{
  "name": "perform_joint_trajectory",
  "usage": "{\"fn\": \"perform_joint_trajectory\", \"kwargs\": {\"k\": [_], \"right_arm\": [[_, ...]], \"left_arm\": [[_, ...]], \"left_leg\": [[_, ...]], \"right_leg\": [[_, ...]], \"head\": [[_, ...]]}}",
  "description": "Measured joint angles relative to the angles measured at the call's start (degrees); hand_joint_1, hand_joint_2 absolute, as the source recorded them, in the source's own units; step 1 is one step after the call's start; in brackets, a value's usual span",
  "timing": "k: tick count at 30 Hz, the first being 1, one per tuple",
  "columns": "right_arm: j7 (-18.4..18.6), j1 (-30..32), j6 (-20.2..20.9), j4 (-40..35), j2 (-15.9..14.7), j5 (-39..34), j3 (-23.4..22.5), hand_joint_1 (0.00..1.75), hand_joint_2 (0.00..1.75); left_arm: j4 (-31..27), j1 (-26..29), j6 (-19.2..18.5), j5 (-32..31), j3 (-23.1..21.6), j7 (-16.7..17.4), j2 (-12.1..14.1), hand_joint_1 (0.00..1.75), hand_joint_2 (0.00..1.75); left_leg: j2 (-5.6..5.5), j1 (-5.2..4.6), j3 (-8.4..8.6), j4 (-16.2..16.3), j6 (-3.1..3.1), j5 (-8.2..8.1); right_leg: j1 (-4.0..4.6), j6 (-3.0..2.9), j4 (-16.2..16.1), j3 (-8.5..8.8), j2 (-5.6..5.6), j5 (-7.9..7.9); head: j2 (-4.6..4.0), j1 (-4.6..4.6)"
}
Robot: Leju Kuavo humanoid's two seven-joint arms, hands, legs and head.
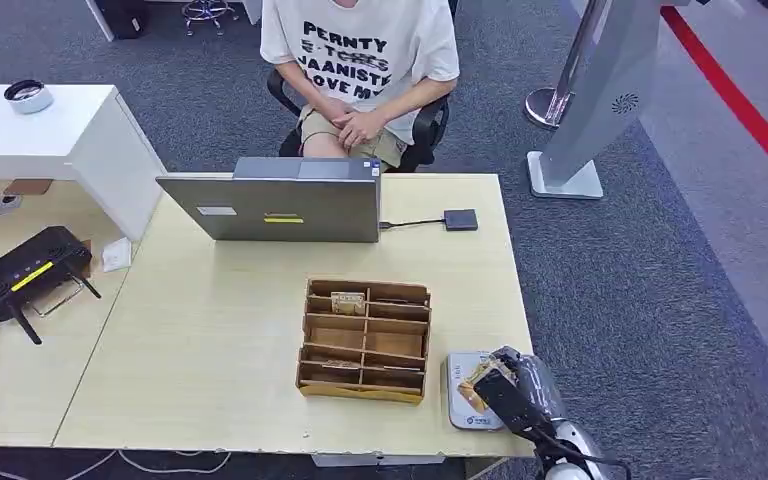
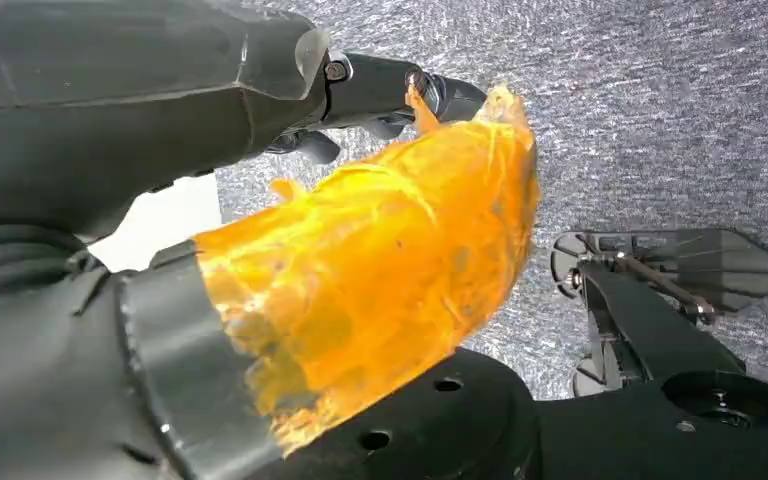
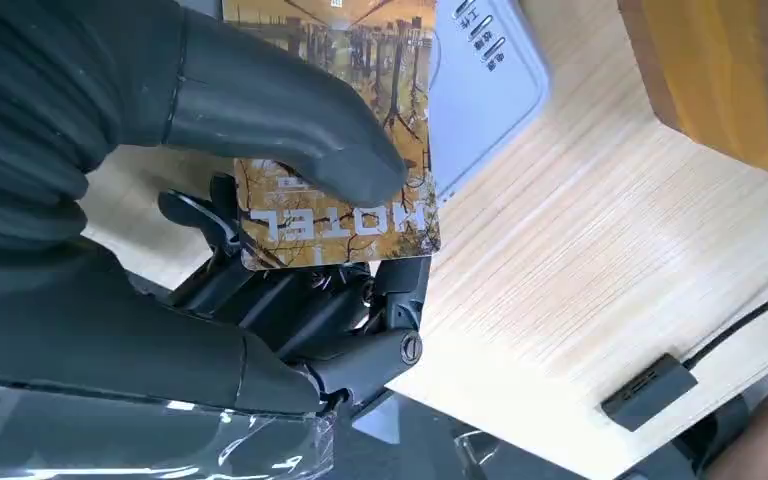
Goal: Pass the card to the sensor for recognition and then transmit it.
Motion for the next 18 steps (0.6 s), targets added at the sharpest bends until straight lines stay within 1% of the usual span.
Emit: {"fn": "perform_joint_trajectory", "kwargs": {"k": [18], "right_arm": [[0.2, 0.04, -0.74, 0.0, -0.28, -0.57, 0.48, 1.75, 1.75]], "left_arm": [[0.02, 0.0, 0.04, -0.17, 0.04, 0.24, 0.0, 0.0, 0.0]], "left_leg": [[0.0, 0.0, 0.03, 0.0, 0.0, 0.0]], "right_leg": [[0.0, 0.0, 0.0, 0.02, 0.01, 0.0]], "head": [[0.0, 0.0]]}}
